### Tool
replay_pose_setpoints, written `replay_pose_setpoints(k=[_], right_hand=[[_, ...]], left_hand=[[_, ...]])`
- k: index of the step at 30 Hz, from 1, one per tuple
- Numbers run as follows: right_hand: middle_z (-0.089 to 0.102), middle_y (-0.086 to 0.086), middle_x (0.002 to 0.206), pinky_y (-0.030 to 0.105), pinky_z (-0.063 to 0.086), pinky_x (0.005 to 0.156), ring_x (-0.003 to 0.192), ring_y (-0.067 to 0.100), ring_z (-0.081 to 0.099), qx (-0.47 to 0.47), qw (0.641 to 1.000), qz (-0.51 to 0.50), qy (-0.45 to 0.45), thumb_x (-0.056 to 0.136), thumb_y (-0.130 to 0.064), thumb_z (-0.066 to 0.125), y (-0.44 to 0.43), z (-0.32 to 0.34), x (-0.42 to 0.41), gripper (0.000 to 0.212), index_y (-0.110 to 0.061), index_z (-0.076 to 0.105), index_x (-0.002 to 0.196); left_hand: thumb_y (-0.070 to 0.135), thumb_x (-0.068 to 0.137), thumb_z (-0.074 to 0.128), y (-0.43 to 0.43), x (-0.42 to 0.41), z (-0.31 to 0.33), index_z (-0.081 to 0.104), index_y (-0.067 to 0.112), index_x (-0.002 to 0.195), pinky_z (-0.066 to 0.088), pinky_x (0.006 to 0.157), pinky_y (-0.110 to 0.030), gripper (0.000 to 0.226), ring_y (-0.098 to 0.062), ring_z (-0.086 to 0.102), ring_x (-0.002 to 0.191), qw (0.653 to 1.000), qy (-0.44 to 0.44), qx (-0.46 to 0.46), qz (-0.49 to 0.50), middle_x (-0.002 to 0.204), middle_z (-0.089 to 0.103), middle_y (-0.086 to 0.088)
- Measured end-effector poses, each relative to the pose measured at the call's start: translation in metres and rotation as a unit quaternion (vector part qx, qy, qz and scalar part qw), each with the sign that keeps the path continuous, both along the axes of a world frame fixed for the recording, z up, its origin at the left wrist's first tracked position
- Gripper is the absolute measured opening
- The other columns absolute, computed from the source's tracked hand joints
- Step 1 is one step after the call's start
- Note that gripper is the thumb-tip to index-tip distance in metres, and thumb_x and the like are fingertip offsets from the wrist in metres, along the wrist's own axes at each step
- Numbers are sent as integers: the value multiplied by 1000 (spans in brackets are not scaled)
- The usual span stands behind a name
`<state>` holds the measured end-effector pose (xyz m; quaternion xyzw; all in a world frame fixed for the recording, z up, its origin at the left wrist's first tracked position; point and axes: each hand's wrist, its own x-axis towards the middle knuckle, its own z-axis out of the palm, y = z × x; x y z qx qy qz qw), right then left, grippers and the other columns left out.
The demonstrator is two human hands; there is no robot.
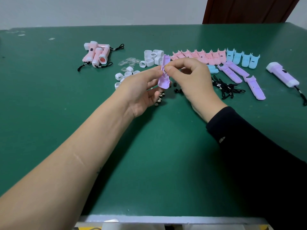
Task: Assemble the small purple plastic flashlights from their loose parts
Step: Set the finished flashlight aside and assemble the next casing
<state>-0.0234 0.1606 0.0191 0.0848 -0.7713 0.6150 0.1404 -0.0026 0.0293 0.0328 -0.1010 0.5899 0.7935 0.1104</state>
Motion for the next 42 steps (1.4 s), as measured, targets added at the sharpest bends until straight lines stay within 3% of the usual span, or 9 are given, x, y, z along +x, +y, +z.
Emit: replay_pose_setpoints(k=[3, 9, 11, 13, 17, 22, 29, 42], right_hand=[[71, -4, 90, 19, 48, 67, 80, 7, 62, -86, 993, 28, -74, 83, -13, 71, 1, 1, 0, 10, -21, 71, 76], [66, 8, 94, 24, 52, 64, 77, 17, 58, -274, 938, 101, -185, 85, -8, 69, 1, 0, -3, 17, -13, 59, 98], [68, 5, 85, 22, 51, 63, 78, 18, 54, -276, 930, 127, -206, 86, -10, 66, 2, 0, -3, 7, -14, 65, 92], [68, 2, 77, 20, 50, 62, 76, 16, 52, -256, 931, 149, -214, 87, -12, 64, 4, -1, -4, 10, -14, 73, 83], [65, 4, 80, 19, 48, 59, 66, 11, 53, -242, 927, 167, -231, 87, -17, 62, 4, -2, -5, 22, -4, 71, 103], [68, 1, 73, 18, 48, 53, 64, 10, 55, -278, 916, 167, -237, 88, -16, 63, 5, -2, -5, 10, -13, 71, 82], [68, 1, 72, 19, 48, 52, 64, 11, 56, -294, 912, 171, -228, 86, -15, 64, 3, -2, -6, 27, -17, 75, 62], [67, -2, 62, 18, 47, 52, 55, 6, 57, -282, 923, 169, -202, 87, -11, 62, -1, -2, -5, 33, -17, 76, 58]], left_hand=[[18, 94, 57, 1, 0, 0, 67, 18, 122, 40, 45, -13, 30, -6, 59, 55, 1000, -5, 4, -2, 91, 68, -1], [18, 94, 59, 1, -1, 0, 65, 15, 126, 41, 43, -13, 33, -5, 55, 50, 1000, -6, 18, -7, 87, 66, 0], [19, 93, 60, 1, -1, 1, 65, 12, 126, 41, 43, -13, 34, -6, 55, 52, 1000, -7, 17, -12, 93, 67, -2], [18, 93, 60, 1, 0, 1, 65, 11, 126, 41, 44, -12, 34, -6, 57, 53, 1000, -9, 16, -17, 94, 69, -4], [16, 94, 58, 2, 2, 3, 67, 10, 119, 42, 43, -12, 27, -5, 58, 48, 999, -8, 28, -17, 81, 70, -3], [17, 94, 59, 4, 3, 4, 69, 12, 114, 42, 44, -12, 23, -6, 62, 58, 999, -4, 34, -9, 83, 71, -2], [15, 94, 58, 6, 5, 7, 69, 12, 113, 40, 44, -12, 23, -4, 57, 48, 1000, 11, 25, -4, 79, 69, -2], [15, 94, 58, 8, 6, 5, 70, 13, 115, 39, 45, -12, 25, -3, 52, 46, 1000, 10, 17, 4, 74, 67, 4]])
